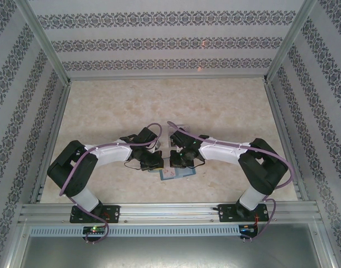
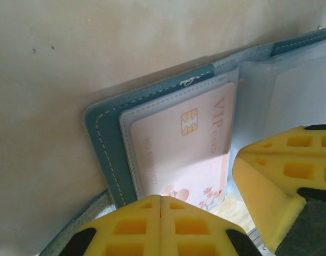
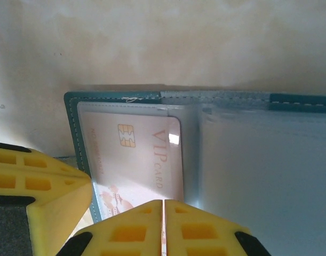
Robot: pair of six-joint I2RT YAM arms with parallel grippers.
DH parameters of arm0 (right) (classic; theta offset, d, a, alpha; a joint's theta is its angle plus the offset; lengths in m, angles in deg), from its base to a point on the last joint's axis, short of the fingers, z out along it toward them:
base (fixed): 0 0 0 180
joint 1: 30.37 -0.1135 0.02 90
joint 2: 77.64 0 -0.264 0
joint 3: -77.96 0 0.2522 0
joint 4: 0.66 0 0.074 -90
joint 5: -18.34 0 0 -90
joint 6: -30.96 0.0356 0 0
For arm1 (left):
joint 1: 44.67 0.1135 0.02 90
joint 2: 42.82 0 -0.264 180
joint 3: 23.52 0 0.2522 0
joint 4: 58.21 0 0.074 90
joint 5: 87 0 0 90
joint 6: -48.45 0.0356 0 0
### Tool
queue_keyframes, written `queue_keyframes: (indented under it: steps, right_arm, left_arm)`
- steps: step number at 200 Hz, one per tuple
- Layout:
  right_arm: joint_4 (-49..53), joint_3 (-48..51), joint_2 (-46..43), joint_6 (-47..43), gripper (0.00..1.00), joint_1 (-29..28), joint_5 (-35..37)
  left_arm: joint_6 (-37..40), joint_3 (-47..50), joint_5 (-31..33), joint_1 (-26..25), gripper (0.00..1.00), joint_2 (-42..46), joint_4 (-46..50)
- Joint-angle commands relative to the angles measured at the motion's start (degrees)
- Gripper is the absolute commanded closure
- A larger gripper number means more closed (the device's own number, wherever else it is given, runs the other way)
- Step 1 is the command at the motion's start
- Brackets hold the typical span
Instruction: Take the credit cards out of the card holder
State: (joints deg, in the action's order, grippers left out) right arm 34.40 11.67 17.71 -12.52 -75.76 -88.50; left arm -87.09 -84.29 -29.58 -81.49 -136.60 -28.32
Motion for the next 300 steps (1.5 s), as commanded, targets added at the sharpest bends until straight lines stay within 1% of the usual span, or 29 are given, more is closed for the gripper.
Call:
queue_keyframes:
  steps: [1, 25, 40, 57, 75, 94, 104, 118, 124, 153, 187, 268, 285, 300]
  right_arm:
    - [-1.9, 1.2, 1.3, -0.2, 0.87, 0.7, -1.3]
    - [-2.1, 1.3, 1.9, -0.4, 0.78, 0.9, -1.4]
    - [-2.3, 1.3, 2.4, -0.5, 0.77, 1.0, -1.7]
    - [-2.9, 1.5, 2.8, -0.5, 0.79, 1.0, -2.1]
    - [-2.8, 1.6, 2.8, -0.5, 0.85, 0.9, -2.1]
    - [-1.4, 1.5, 2.0, -0.6, 0.88, 0.9, -0.3]
    - [-0.6, 1.4, 1.5, -0.7, 0.87, 1.0, 0.6]
    - [0.2, 1.3, 0.4, -0.7, 0.83, 1.0, 1.5]
    - [0.4, 1.3, 0.1, -0.7, 0.83, 0.9, 1.5]
    - [-1.7, 1.8, -1.2, -0.5, 0.86, 1.0, -0.2]
    - [-3.6, 1.8, 0.1, 0.0, 0.86, 1.0, -2.4]
    - [-3.6, 1.6, 3.5, -0.6, 0.86, 1.0, -2.4]
    - [-2.1, 1.2, 4.0, -0.8, 0.84, 1.0, -1.4]
    - [-0.8, 1.0, 3.7, -1.1, 0.78, 1.0, 0.0]
  left_arm:
    - [-0.7, 0.0, -0.2, -0.9, 1.0, -0.8, -0.3]
    - [-0.8, 0.1, 0.0, -0.9, 1.0, -0.8, -0.1]
    - [-0.7, 0.2, -0.1, -0.9, 1.0, -0.8, -0.2]
    - [-0.7, 0.3, -0.1, -0.9, 1.0, -0.8, -0.2]
    - [-0.7, 0.5, 0.1, -0.9, 1.0, -0.8, -0.1]
    - [-0.4, 0.7, 0.1, -0.8, 1.0, -0.8, -0.1]
    - [-0.4, 0.7, 0.2, -0.9, 1.0, -0.8, 0.0]
    - [-0.5, 0.8, 0.3, -0.9, 1.0, -0.8, 0.0]
    - [-0.5, 0.8, 0.3, -0.9, 1.0, -0.8, 0.0]
    - [-0.4, 0.8, 0.4, -0.9, 1.0, -1.0, 0.1]
    - [-0.2, 0.8, 0.6, -0.9, 1.0, -1.6, 0.3]
    - [0.2, 0.7, 1.0, -0.9, 1.0, -1.4, 1.2]
    - [0.4, 0.7, 1.1, -0.9, 1.0, -1.2, 1.7]
    - [0.5, 0.7, 1.4, -0.9, 1.0, -1.1, 2.0]
